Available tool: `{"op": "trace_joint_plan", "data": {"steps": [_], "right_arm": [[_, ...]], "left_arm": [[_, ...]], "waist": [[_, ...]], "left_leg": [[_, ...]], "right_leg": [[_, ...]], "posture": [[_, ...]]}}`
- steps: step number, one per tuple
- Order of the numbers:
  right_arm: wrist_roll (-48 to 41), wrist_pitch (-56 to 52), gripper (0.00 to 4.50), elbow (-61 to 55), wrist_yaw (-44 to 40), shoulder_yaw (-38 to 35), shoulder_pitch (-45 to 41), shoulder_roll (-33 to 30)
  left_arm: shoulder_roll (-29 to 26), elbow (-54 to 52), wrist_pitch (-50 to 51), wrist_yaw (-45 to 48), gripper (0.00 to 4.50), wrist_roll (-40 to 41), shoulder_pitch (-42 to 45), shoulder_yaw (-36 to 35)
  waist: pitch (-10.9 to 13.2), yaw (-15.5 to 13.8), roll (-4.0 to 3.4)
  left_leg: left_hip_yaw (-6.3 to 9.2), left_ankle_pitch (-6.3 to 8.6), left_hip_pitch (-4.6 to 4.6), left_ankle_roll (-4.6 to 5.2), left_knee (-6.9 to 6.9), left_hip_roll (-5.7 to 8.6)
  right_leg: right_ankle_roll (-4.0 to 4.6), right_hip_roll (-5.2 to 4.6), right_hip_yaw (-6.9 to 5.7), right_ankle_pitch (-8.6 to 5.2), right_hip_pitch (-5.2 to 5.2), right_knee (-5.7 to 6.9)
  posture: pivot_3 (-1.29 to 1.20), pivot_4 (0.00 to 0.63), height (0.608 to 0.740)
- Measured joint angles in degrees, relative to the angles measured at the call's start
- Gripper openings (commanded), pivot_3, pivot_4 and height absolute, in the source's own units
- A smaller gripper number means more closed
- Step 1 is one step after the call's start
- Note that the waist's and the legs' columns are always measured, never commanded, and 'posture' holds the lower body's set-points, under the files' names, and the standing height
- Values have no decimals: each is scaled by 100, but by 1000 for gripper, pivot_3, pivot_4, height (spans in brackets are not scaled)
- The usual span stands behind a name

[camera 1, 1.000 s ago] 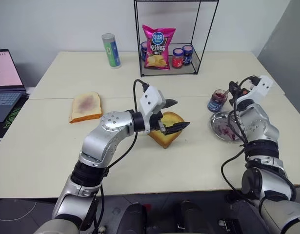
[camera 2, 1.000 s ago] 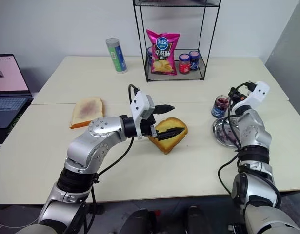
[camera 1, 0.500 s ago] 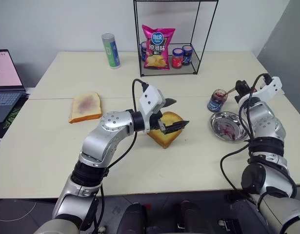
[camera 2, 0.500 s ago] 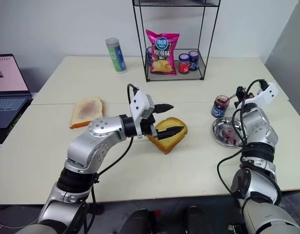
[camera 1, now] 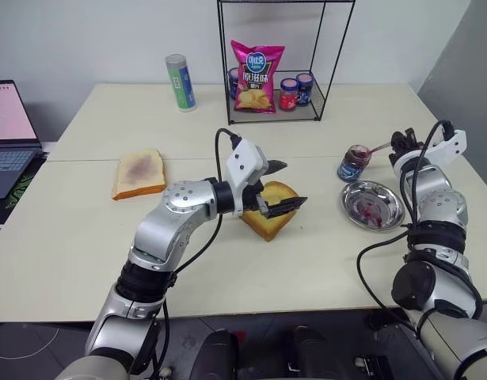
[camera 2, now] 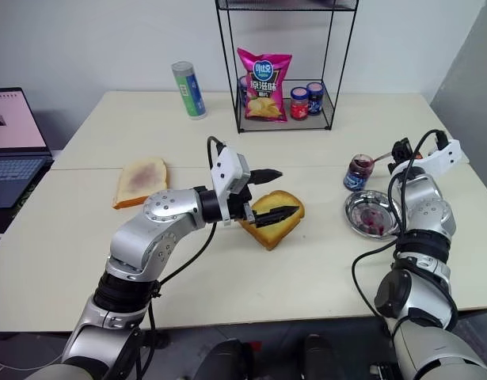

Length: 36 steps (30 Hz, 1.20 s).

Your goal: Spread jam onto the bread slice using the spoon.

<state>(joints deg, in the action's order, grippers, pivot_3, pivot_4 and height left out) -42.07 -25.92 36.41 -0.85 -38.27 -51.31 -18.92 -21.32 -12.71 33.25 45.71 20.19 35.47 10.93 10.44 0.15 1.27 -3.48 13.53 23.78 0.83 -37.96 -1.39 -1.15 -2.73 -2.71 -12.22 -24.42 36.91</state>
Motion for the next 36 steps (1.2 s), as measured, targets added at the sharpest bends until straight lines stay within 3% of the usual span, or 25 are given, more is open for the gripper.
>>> {"op": "trace_joint_plan", "data": {"steps": [27, 36], "right_arm": [[133, 167, 17, 0, -21, 131, -178, -232], [-487, -135, 17, -404, 396, -271, -124, 56]], "left_arm": [[0, 37, -87, 11, 4500, -5, 2, 0], [-30, 124, -95, 124, 4500, 15, 20, -7]], "waist": [[0, -1, 0], [0, -1, -1]], "left_leg": [[0, 0, 0, 0, 0, -1], [1, 0, 1, 0, 1, -2]], "right_leg": [[-1, 0, 0, 0, 0, 0], [0, 1, -1, 0, 0, 0]], "posture": [[0, 150, 740], [0, 150, 740]]}}
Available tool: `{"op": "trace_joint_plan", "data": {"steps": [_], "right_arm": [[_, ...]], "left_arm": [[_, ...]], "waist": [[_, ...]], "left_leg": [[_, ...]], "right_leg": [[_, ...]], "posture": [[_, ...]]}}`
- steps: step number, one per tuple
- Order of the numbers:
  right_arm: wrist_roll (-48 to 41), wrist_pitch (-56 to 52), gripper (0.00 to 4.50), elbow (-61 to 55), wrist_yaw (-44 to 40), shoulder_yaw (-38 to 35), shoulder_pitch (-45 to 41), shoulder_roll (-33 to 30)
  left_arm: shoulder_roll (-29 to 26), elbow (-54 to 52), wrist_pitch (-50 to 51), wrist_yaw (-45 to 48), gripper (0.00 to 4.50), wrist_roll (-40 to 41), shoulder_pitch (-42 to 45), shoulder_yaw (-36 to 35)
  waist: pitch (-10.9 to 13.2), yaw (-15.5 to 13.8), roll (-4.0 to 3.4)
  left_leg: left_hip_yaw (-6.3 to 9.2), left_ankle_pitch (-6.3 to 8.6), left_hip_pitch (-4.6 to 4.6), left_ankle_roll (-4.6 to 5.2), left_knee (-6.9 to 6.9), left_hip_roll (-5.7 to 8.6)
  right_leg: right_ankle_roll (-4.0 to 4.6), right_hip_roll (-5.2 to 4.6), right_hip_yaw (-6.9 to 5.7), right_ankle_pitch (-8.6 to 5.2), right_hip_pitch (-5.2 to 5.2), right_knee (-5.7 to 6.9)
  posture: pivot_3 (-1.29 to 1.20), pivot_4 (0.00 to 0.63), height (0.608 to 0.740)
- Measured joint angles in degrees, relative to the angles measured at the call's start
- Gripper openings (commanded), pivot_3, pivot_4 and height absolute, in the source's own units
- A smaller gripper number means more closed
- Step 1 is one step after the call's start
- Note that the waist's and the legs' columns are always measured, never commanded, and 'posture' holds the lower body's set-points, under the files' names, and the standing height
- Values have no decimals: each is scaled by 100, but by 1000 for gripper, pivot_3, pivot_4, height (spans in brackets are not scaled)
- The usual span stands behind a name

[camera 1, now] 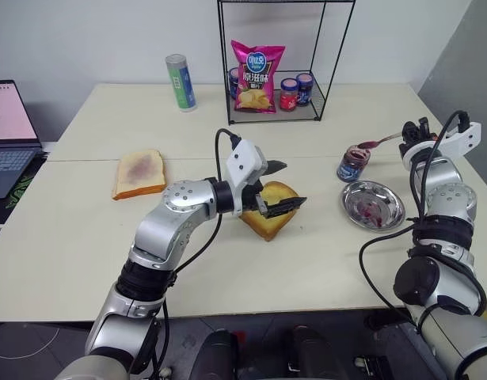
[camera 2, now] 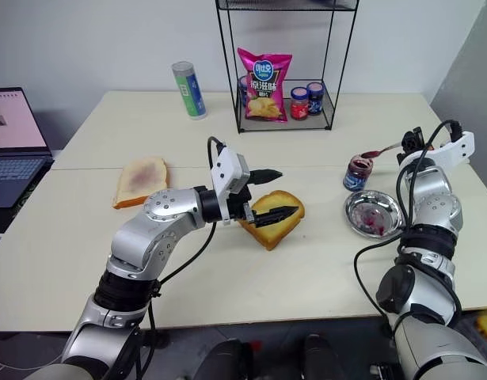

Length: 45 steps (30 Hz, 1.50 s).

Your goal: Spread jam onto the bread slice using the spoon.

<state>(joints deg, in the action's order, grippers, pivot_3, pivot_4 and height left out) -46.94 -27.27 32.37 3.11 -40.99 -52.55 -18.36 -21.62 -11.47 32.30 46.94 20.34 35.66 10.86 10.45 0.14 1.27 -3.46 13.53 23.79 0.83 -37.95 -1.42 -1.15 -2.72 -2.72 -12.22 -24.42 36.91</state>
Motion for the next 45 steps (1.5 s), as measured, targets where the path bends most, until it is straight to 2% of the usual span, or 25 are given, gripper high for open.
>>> {"op": "trace_joint_plan", "data": {"steps": [6, 9, 10, 12, 17, 21, 25, 28, 35, 45], "right_arm": [[-893, -553, 17, -945, 698, -319, 152, 480], [-1351, -828, 17, -1774, 1132, -257, 322, 926], [-1573, -979, 17, -2282, 1405, -122, 482, 1215], [-1672, -1068, 17, -2489, 1521, -20, 582, 1323], [-1890, -1523, 17, -3532, 1796, 871, 1163, 1929], [-1918, -1836, 17, -4049, 1736, 1759, 1602, 2154], [-1605, -1935, 17, -4173, 1467, 2370, 1856, 2087], [-1207, -1927, 17, -4185, 1105, 2788, 1957, 1779], [438, -1364, 17, -4346, -143, 4156, 2081, 1016], [1398, -800, 17, -4484, -960, 4714, 2182, 1001]], "left_arm": [[-323, -84, 15, 168, 4500, 157, -35, -213], [-707, -333, 134, 261, 4500, 311, -247, -494], [-1040, -634, 282, 373, 4500, 482, -570, -695], [-1162, -755, 386, 407, 4500, 574, -727, -778], [-1660, -1374, 776, 472, 4500, 975, -1536, -1252], [-1713, -1717, 935, 285, 4500, 1120, -2099, -1409], [-1709, -1798, 957, 38, 4500, 1113, -2510, -1470], [-1606, -1959, 947, -161, 4500, 1114, -2701, -1492], [-1458, -2147, 950, -514, 4500, 1119, -2994, -1482], [-1462, -2144, 950, -513, 4500, 1122, -2872, -1475]], "waist": [[1, 2, -3], [2, 55, -5], [2, 87, -6], [3, 95, -8], [4, 140, -9], [5, 127, -9], [5, 119, -9], [5, 119, -9], [5, 132, -9], [5, 124, -9]], "left_leg": [[0, 0, 1, 0, 2, -3], [-2, 0, 2, 0, 7, -12], [0, 0, 2, 0, 10, -18], [1, 0, 6, 0, 10, -18], [0, 0, 7, 0, 8, -17], [1, 0, 10, 0, 7, -14], [2, 0, 10, -1, 4, -12], [0, 0, 9, -1, 5, -8], [4, 1, 9, -1, 8, -13], [2, 1, 11, -1, 6, -9]], "right_leg": [[1, 1, -1, 0, -4, 1], [2, 8, 3, 0, -12, 3], [6, 10, 3, -2, -15, 5], [7, 10, 2, -2, -19, 7], [5, 9, 4, -4, -22, 6], [2, 0, 2, -6, -22, 4], [-17, -14, -3, -18, -22, 3], [-17, -21, -2, -18, -21, 0], [-15, -17, -7, -21, -25, 4], [-15, -18, -6, -20, -25, 2]], "posture": [[0, 150, 740], [0, 150, 740], [0, 150, 740], [0, 150, 740], [0, 150, 740], [0, 150, 740], [0, 150, 740], [0, 150, 740], [0, 150, 740], [0, 150, 740]]}}
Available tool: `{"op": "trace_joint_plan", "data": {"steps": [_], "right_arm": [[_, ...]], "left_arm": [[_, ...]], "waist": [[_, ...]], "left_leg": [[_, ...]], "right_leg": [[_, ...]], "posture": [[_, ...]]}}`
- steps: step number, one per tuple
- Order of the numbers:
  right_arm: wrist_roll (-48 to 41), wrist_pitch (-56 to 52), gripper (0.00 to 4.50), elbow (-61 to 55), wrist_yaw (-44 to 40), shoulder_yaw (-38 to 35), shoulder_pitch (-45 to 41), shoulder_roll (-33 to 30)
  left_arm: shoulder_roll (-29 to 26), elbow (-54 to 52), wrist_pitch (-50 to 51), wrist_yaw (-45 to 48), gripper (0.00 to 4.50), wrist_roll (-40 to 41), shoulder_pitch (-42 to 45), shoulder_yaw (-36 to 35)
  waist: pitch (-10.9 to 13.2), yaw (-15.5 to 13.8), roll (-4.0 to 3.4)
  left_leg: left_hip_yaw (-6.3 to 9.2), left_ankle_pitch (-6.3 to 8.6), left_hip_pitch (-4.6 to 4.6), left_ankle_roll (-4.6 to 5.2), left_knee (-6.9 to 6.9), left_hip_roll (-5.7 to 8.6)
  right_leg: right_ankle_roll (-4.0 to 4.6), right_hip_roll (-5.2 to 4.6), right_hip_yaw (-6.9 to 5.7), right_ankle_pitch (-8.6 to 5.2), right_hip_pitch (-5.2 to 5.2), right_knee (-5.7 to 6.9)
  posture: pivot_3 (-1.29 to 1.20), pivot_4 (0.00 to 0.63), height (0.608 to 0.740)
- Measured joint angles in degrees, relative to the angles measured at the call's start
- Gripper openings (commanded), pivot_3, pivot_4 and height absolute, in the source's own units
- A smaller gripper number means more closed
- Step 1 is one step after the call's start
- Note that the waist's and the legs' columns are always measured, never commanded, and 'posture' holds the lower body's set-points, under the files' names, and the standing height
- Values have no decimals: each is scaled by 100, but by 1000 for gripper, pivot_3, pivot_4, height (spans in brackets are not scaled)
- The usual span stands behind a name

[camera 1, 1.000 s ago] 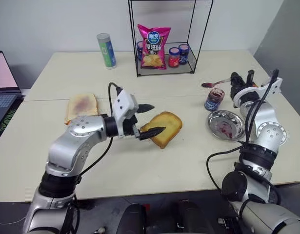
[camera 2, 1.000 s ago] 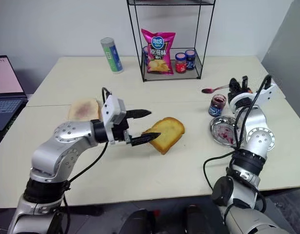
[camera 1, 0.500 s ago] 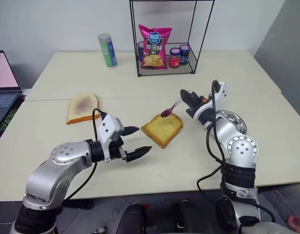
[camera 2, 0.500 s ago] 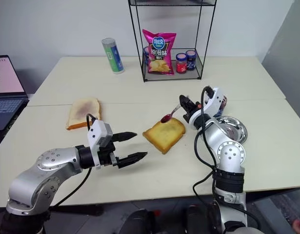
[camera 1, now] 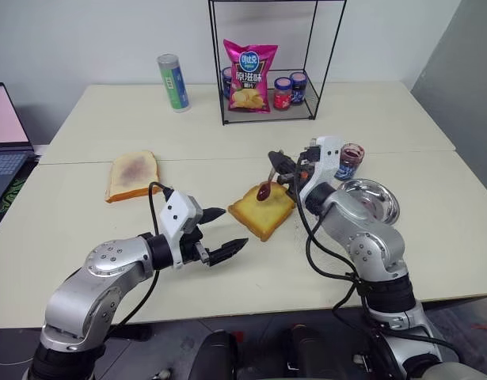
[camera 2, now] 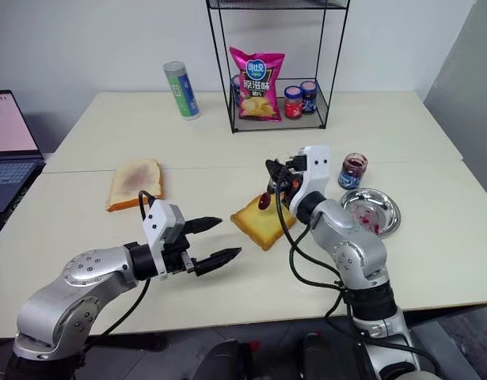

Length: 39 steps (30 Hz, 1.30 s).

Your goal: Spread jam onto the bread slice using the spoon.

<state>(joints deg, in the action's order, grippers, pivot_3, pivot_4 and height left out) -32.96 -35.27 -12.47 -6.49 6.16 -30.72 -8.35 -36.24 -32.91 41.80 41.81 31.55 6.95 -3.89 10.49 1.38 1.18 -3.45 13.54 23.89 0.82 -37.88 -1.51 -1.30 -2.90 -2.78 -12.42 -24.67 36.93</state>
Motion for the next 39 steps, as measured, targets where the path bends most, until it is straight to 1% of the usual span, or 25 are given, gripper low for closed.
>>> {"op": "trace_joint_plan", "data": {"steps": [11, 18, 21, 26, 30, 35, 39], "right_arm": [[474, 101, 17, -25, -358, 12, 39, -23], [547, 101, 17, -25, -480, 6, 31, 40], [509, 79, 17, -25, -469, -80, 24, 166], [349, -129, 17, -10, -409, -412, -14, 399], [-11, -415, 17, 144, -203, -846, -11, 732], [-621, -788, 17, 533, 95, -1450, 131, 1205], [-787, -828, 17, 915, 184, -1739, 177, 1339]], "left_arm": [[-26, 52, 0, 36, 4500, 0, 139, 15], [-119, 170, -1, 117, 4500, 0, 197, 17], [-126, 172, -1, 121, 4500, 0, 199, 17], [-130, 171, -1, 109, 4500, 0, 195, 11], [-131, 171, -1, 82, 4500, 0, 194, 7], [-163, 172, -1, 27, 4500, 0, 197, -1], [-179, 172, 0, 6, 4500, 0, 219, -2]], "waist": [[0, -1, 0], [0, 0, 0], [0, 0, 0], [0, -3, 0], [0, -2, 0], [0, -2, 0], [0, -1, 0]], "left_leg": [[1, 0, 0, 0, 1, -1], [1, 0, 0, 0, 0, -1], [1, 0, 0, 0, 0, -1], [0, 0, 0, -1, 0, -1], [1, 0, -1, -1, 1, -3], [1, 0, -1, -1, 0, -2], [1, 0, 0, 0, 0, 0]], "right_leg": [[1, 0, -1, 0, 0, 1], [1, 0, -1, 0, 0, 1], [1, 0, -1, 0, 0, 1], [1, -2, -1, 0, 0, 1], [1, -3, -2, 0, 0, 3], [3, -3, -1, 2, 0, 2], [2, -4, -1, 1, 0, 2]], "posture": [[0, 150, 740], [0, 150, 740], [0, 150, 740], [0, 150, 740], [0, 150, 740], [0, 150, 740], [0, 150, 740]]}}
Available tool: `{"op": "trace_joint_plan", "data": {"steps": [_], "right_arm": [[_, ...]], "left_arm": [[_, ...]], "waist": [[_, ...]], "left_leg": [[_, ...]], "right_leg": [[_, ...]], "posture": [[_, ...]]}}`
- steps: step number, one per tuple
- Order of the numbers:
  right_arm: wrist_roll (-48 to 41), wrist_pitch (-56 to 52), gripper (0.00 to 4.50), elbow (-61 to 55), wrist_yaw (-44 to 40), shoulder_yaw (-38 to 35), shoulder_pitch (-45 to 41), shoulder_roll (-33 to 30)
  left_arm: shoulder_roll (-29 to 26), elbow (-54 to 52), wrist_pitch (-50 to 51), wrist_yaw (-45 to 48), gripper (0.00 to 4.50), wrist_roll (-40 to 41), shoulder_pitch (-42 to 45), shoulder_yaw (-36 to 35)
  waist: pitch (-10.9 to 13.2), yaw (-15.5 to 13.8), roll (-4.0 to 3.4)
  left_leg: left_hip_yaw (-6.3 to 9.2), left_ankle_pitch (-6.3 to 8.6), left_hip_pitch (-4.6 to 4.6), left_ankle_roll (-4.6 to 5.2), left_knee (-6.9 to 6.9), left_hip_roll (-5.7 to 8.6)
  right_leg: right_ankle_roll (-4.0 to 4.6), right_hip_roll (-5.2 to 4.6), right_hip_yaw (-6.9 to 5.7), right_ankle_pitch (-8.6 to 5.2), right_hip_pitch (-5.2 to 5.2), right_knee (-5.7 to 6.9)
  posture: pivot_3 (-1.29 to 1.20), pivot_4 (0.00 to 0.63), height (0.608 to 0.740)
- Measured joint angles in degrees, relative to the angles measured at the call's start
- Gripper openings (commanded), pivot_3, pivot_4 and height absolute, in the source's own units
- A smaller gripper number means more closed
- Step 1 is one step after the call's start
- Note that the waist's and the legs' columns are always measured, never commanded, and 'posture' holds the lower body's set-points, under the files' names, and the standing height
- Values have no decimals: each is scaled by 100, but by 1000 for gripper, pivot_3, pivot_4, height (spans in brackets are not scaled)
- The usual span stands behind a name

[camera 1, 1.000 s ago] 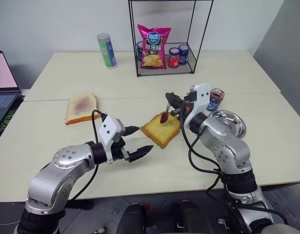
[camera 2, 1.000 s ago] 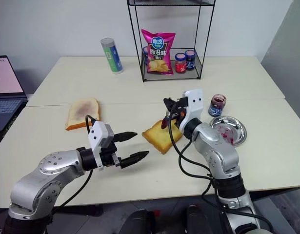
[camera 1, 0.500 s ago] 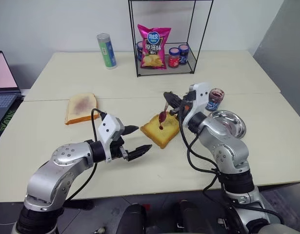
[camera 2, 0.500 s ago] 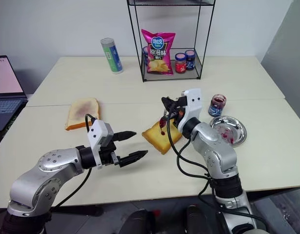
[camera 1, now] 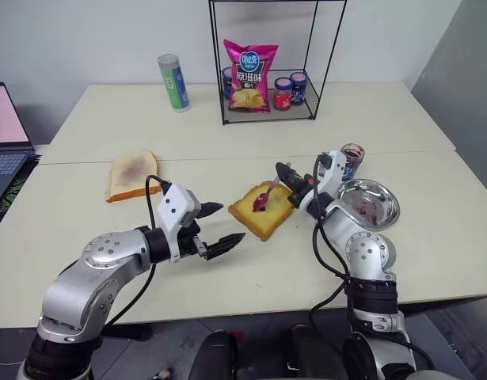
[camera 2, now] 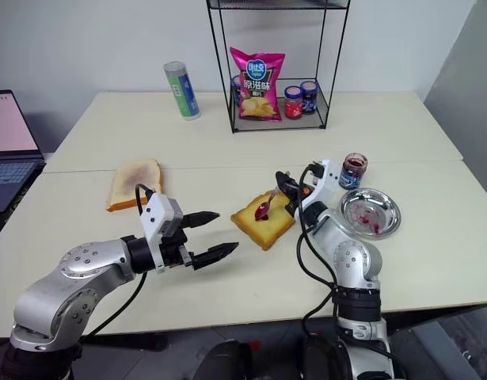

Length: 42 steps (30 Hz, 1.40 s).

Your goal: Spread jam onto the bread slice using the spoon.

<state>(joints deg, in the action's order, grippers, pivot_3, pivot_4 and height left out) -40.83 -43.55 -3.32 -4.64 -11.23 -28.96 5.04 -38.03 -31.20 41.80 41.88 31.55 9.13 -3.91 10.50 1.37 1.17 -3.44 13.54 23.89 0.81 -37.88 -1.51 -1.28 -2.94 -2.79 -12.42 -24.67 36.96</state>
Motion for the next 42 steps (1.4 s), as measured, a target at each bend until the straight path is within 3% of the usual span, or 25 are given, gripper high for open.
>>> {"op": "trace_joint_plan", "data": {"steps": [19, 31, 42], "right_arm": [[174, 754, 17, 995, -58, -440, -430, -379], [-547, 117, 17, 518, -152, -332, -375, -78], [-181, 175, 17, 532, -182, -66, -17, -300]], "left_arm": [[-47, 118, 0, 7, 4500, -1, 176, -1], [-47, 145, -1, 3, 4500, 0, 176, -1], [-48, 145, -1, 1, 4500, 0, 167, -1]], "waist": [[0, 10, 0], [0, 14, 0], [0, 11, 0]], "left_leg": [[0, 0, 0, 0, 2, 1], [1, 0, 0, 0, 2, -2], [0, 0, 0, 0, 1, 0]], "right_leg": [[-1, 2, 0, 0, 0, 0], [-1, 2, 0, 0, 0, 0], [-1, 1, 0, 0, 0, 0]], "posture": [[0, 150, 740], [0, 150, 740], [0, 150, 740]]}}
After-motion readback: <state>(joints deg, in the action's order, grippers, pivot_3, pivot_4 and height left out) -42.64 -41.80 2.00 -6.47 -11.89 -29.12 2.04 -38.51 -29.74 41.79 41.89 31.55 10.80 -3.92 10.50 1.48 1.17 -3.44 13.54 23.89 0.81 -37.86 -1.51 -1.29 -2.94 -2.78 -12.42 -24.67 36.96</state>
